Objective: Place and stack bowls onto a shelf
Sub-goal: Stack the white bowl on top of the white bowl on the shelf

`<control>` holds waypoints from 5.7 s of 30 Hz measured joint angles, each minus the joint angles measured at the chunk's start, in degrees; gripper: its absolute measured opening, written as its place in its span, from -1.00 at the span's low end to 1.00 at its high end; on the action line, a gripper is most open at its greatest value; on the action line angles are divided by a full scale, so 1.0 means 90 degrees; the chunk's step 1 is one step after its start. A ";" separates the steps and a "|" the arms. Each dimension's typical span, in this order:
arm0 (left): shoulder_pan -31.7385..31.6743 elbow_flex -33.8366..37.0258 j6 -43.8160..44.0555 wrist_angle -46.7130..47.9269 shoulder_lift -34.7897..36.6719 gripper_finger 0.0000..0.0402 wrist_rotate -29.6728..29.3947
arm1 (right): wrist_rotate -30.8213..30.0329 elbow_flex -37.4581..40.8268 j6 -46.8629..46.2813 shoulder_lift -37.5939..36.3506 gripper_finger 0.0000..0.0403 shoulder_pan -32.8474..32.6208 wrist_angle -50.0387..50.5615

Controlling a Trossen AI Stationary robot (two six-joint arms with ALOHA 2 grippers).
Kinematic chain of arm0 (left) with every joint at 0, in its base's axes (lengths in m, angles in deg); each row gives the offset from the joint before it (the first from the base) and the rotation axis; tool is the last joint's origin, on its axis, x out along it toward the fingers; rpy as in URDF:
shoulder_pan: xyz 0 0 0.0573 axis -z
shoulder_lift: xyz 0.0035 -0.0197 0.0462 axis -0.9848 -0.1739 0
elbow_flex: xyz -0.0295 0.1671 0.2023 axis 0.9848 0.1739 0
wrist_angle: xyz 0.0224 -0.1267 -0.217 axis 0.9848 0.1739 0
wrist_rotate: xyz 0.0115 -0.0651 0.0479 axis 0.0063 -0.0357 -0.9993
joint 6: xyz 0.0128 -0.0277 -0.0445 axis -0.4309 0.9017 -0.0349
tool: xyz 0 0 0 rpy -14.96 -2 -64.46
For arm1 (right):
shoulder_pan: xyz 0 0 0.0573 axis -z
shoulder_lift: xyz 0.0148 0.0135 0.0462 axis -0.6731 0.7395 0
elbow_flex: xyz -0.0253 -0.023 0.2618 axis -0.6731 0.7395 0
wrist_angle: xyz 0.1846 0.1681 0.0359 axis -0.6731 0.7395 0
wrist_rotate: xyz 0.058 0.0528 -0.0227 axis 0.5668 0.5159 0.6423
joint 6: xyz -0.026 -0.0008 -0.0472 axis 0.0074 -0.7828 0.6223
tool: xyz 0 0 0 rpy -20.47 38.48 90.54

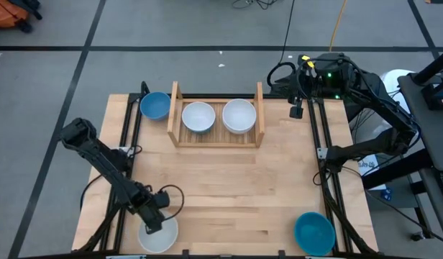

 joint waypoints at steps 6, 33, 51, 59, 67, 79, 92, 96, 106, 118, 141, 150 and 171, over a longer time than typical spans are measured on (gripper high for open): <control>-0.0748 -0.0527 0.0260 0.0153 -0.0005 -0.97 0.0047 | 0.0000 0.0000 0.0000 0.0000 -0.32 0.0000 -0.0002; -0.6432 -0.5463 -0.2550 0.3505 0.0005 -0.98 -0.1750 | -0.0003 0.0002 0.0238 -0.0005 -0.32 0.0007 0.0000; -0.9237 -0.5505 -0.5270 0.3247 -0.0828 -0.98 -0.0932 | -0.0029 0.0002 -0.0049 -0.0005 -0.32 0.0007 -0.0005; -0.9621 -0.5503 -0.5794 0.3282 -0.1613 -0.98 -0.0653 | -0.0029 0.0002 -0.0049 -0.0005 -0.32 0.0007 -0.0010; -0.9658 -0.5503 -0.6492 0.3290 -0.2260 -0.98 -0.0539 | -0.0030 0.0002 -0.0049 -0.0005 -0.32 0.0007 -0.0010; -0.9712 -0.5503 -0.7377 0.3283 -0.2414 -0.98 -0.0685 | -0.0032 0.0002 -0.0049 -0.0005 -0.32 0.0007 -0.0012; -0.9882 -0.5503 -0.8972 0.3278 -0.2467 -0.98 -0.0721 | -0.0032 0.0002 -0.0049 -0.0005 -0.32 0.0007 -0.0012; -0.9855 -0.5503 -0.9375 0.3232 -0.2646 -0.98 -0.0734 | -0.0034 0.0002 -0.0049 -0.0005 -0.32 0.0007 -0.0012; -0.9656 -0.5510 -1.0460 0.3149 -0.3169 -0.98 -0.0734 | -0.0033 0.0002 -0.0050 -0.0005 -0.32 0.0007 -0.0013; -0.9642 -0.5504 -1.0616 0.2970 -0.3217 -0.88 -0.0739 | -0.0034 0.0002 -0.0049 -0.0005 -0.32 0.0007 -0.0014; -0.9282 -0.5496 -1.0236 0.3125 -0.3223 -0.79 -0.1802 | -0.0034 0.0002 -0.0029 -0.0005 -0.32 0.0007 -0.0015; -0.9143 -0.5647 -1.0357 0.3050 -0.3016 -0.79 -0.1790 | -0.0034 0.0002 -0.0034 -0.0005 -0.32 0.0005 -0.0014; -0.9160 -0.6488 -1.0234 0.3075 -0.3019 -0.80 -0.1353 | -0.0032 0.0002 -0.0047 -0.0006 -0.32 0.0005 -0.0010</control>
